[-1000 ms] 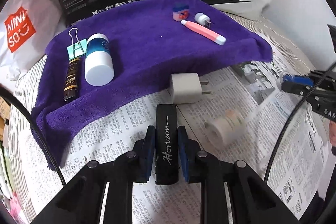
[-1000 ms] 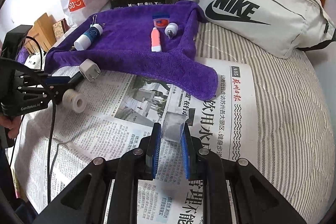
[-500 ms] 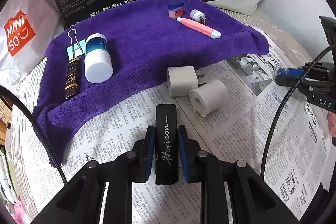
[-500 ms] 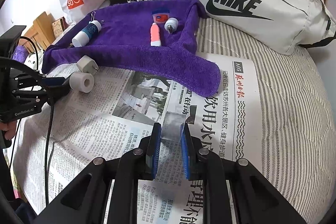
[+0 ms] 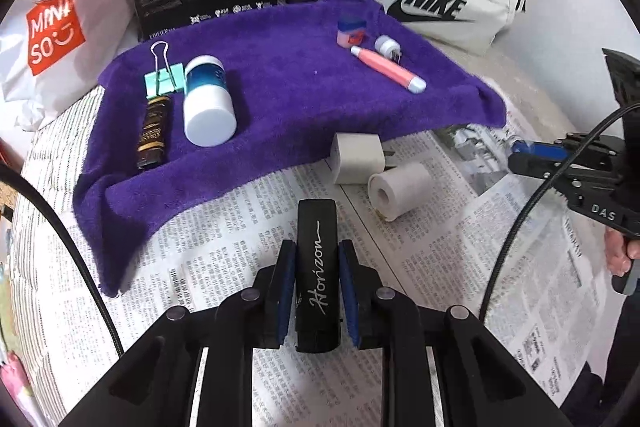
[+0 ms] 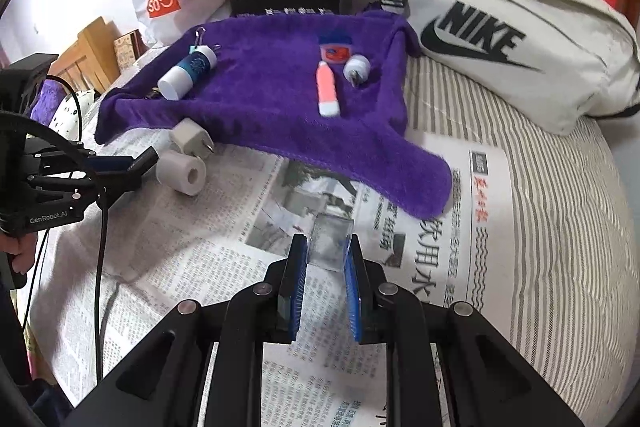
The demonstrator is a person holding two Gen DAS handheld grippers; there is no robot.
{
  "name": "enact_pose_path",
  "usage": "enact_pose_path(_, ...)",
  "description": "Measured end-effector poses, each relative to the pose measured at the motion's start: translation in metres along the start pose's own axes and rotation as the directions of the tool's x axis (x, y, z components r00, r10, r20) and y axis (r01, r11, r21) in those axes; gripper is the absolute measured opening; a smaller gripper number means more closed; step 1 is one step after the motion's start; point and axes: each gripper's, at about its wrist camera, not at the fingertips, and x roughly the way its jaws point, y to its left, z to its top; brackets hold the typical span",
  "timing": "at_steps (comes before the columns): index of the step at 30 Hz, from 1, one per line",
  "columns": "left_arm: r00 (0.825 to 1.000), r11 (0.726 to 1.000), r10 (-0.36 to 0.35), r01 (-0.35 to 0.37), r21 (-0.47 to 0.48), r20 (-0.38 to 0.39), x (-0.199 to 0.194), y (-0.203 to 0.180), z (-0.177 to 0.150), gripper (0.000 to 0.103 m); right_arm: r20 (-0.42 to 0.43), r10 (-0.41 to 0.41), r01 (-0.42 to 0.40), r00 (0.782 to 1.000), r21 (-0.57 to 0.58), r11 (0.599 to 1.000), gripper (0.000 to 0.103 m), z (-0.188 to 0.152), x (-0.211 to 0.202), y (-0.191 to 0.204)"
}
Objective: Organize rigid objects
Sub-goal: 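Carry the Horizon stick onto the towel while the right tool carries the clear cup there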
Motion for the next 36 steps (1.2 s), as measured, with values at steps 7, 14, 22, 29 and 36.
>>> enact_pose_path(7, 1.0, 1.0, 0.009, -0.008, -0.018, 0.021, -0.011, 0.009, 0.004, 0.021, 0.014, 0.01, -0.01, 1.0, -0.03, 1.0, 0.018, 0.015, -0.003, 0.009)
enact_pose_path(14, 0.999, 1.0, 0.002, -0.001, -0.024, 0.047, -0.022, 0.017, 0.015, 0.021, 0.02, 0.023, -0.022, 1.0, -0.048, 0.999, 0.018, 0.031, -0.001, 0.016)
enact_pose_path(22, 0.997, 0.999, 0.016, -0.014, -0.036, 0.071, -0.031, 0.031, 0.037, 0.021, 0.041, 0.042, -0.04, 0.998, -0.062, 0.997, 0.018, 0.055, -0.001, 0.022)
enact_pose_path(29, 0.997, 0.998, 0.008, -0.003, -0.064, 0.073, -0.027, 0.048, 0.054, 0.021, 0.042, 0.051, -0.047, 0.998, -0.082, 0.995, 0.018, 0.079, 0.007, 0.026)
enact_pose_path(36, 0.997, 0.997, -0.001, 0.007, -0.078, 0.074, -0.019, 0.06, 0.074, 0.021, 0.032, 0.054, -0.051, 0.998, -0.086, 0.995, 0.018, 0.1, 0.021, 0.026)
